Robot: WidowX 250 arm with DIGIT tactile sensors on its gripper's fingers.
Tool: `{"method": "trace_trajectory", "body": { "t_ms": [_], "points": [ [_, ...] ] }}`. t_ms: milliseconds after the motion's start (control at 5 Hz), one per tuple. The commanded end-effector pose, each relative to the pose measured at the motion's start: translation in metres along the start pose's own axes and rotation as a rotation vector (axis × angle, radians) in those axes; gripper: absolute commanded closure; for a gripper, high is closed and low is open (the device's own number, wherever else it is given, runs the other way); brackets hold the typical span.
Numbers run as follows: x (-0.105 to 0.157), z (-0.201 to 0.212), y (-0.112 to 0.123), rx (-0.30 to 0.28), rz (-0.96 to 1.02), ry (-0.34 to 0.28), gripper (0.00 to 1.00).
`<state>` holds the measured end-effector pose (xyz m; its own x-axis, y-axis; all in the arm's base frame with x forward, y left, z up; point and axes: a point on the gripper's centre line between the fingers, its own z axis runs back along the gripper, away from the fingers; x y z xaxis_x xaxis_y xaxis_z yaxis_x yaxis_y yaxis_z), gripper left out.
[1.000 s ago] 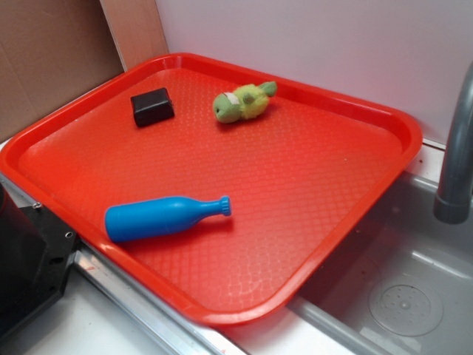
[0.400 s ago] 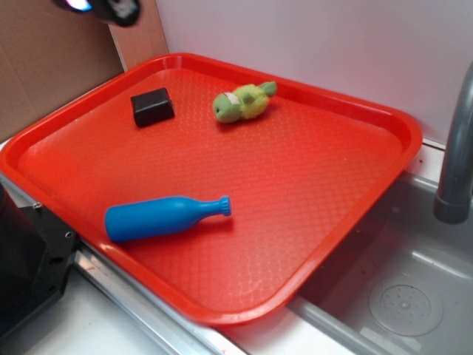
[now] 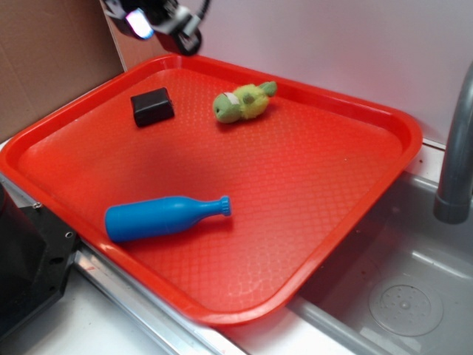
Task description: Grab the green animal.
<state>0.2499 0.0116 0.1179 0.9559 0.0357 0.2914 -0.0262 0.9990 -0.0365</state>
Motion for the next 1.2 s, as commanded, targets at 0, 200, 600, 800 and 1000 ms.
{"method": "trace_trajectory", "body": {
  "t_ms": [0, 200, 600, 800, 1000],
  "points": [
    [0.028, -0.042, 0.001, 0.051, -0.022, 0.002, 0.00],
    [0.040, -0.075, -0.001, -0.005, -0.098, 0.026, 0.00],
    [0.052, -0.109, -0.001, 0.030, -0.099, 0.070, 0.00],
    [0.050, -0.109, 0.001, 0.027, -0.073, 0.077, 1.00],
    [0.050, -0.100, 0.006, 0.018, -0.042, 0.082, 1.00]
  ]
}}
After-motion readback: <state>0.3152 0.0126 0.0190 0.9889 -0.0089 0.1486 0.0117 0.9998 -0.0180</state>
